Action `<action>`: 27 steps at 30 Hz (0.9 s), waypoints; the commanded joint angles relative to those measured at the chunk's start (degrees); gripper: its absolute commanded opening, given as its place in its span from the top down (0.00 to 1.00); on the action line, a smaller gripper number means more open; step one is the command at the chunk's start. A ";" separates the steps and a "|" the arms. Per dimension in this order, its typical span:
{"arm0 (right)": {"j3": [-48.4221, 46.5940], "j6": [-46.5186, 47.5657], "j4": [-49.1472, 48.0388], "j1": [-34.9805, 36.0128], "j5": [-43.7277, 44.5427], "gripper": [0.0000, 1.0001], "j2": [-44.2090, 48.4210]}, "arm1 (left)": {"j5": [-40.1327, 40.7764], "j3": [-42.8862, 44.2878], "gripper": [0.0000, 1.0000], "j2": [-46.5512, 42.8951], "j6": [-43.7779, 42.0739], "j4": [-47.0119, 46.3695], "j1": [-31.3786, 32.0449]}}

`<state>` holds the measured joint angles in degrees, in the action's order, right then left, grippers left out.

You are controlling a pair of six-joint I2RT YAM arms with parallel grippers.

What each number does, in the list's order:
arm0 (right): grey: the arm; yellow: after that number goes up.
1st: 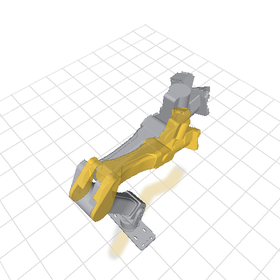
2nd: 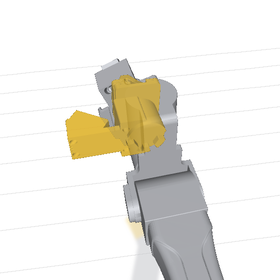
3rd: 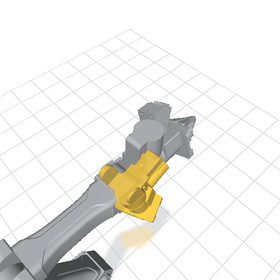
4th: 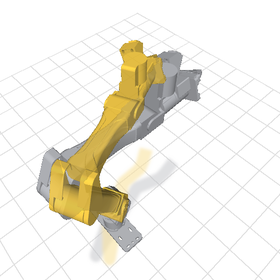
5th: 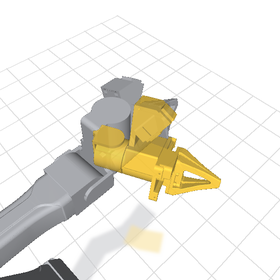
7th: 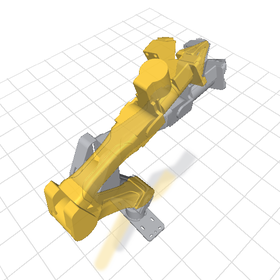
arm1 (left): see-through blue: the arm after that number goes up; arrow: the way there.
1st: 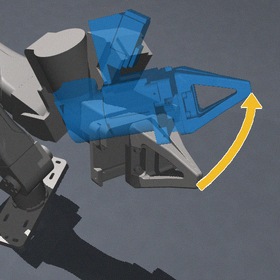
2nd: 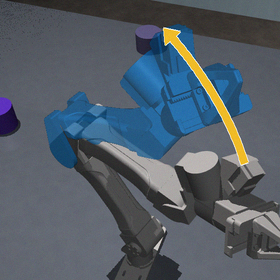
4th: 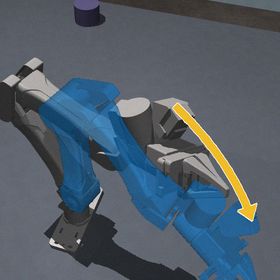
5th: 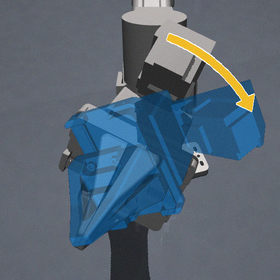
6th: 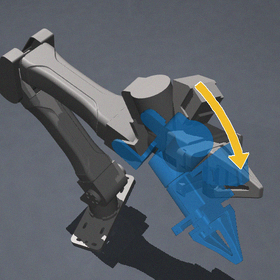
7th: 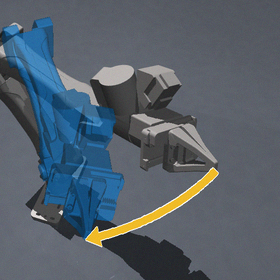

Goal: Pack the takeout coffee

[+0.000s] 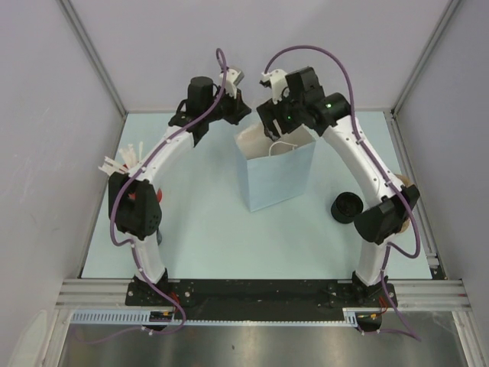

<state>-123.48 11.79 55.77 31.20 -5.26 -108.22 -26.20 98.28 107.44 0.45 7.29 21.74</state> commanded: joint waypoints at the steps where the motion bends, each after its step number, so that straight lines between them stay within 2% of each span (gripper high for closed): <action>1: -4.22 0.17 -3.82 -2.63 -3.17 0.20 5.74 | -1.67 5.07 1.00 -3.55 -0.27 0.44 0.67; 17: -2.82 -2.21 -5.93 -10.72 -7.75 0.19 9.17 | -0.26 12.64 0.99 0.40 -2.47 2.99 2.34; 18: -1.95 -2.21 -6.02 -10.72 -8.01 0.19 9.61 | -0.09 12.64 0.95 0.32 -2.56 3.17 2.35; 19: -1.33 -2.21 -6.37 -11.07 -8.10 0.19 9.87 | 0.35 12.55 0.74 0.32 -2.73 3.26 2.35; 21: -0.01 -2.04 -7.16 -11.16 -8.37 0.19 10.66 | 0.88 11.94 0.64 -0.12 -3.26 3.35 2.35; 22: 1.56 -1.95 -7.51 -11.42 -8.37 0.19 11.10 | 1.58 11.24 0.51 -0.38 -3.43 3.26 2.35; 25: 3.33 -1.77 -8.31 -12.21 -8.89 0.18 12.07 | 2.29 10.27 0.29 -1.88 -3.79 2.73 2.00; 27: 4.12 -1.69 -8.57 -13.00 -10.03 0.18 12.77 | 2.29 10.35 0.23 -3.02 -3.79 2.91 1.82</action>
<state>-120.55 10.55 50.30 19.44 -13.02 -99.33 -25.04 108.22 107.70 -3.09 11.05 23.86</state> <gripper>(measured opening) 0.820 0.720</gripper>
